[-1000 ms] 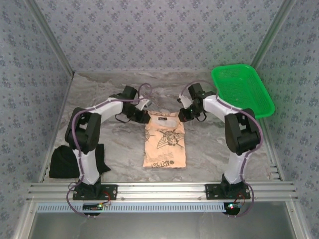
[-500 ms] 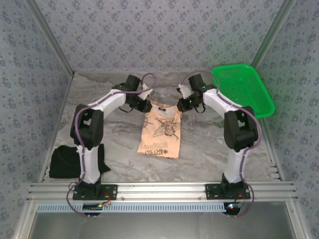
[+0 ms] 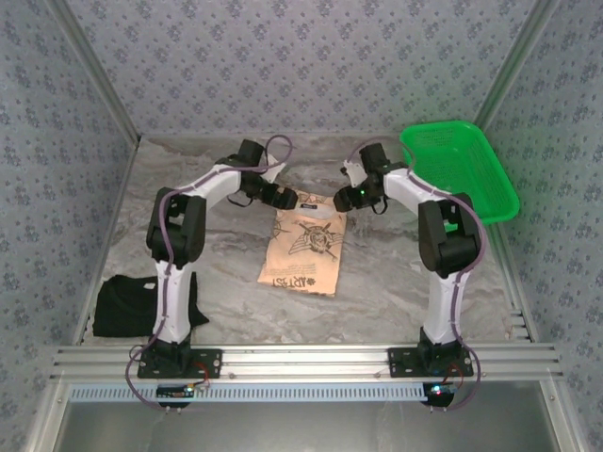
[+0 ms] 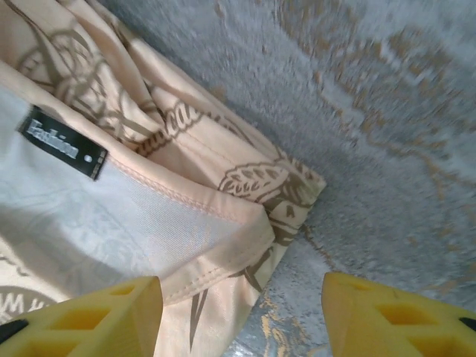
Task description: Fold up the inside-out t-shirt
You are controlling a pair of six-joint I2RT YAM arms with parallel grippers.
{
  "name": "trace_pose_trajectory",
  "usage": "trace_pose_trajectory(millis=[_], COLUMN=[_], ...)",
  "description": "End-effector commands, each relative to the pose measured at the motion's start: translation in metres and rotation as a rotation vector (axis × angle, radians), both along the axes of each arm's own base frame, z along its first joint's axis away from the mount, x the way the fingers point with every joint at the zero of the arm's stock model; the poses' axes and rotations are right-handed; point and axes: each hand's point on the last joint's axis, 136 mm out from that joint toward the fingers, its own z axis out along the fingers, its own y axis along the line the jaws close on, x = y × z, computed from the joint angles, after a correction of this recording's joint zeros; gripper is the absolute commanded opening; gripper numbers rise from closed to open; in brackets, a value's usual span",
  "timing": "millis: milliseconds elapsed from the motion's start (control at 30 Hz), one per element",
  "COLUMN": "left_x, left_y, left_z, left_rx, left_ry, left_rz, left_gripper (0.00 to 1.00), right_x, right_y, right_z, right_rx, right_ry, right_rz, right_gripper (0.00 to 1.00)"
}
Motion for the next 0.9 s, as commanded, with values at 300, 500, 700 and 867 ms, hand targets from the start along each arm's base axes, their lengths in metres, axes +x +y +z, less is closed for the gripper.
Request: trace_pose_trajectory(millis=[300, 500, 700, 867], left_x=[-0.005, -0.010, 0.007, 0.020], left_y=[-0.017, -0.017, -0.016, -0.025], left_z=[0.027, 0.024, -0.013, -0.026], left_rx=[-0.011, 0.071, 0.262, 0.332], left_ry=[-0.160, -0.272, -0.317, -0.383], left_rz=[-0.522, -0.723, -0.824, -0.868], left_gripper=[0.99, 1.00, 1.00, 1.00], right_x=[-0.001, -0.006, -0.003, -0.007], right_y=[-0.007, 0.000, 0.006, 0.013], right_z=[-0.012, -0.015, -0.028, -0.046], right_rx=[-0.114, -0.066, -0.105, -0.156], right_ry=[-0.031, -0.095, -0.128, -0.142], right_rz=[0.451, 0.683, 0.812, 0.943], right_gripper=[0.65, 0.69, 0.76, 0.74])
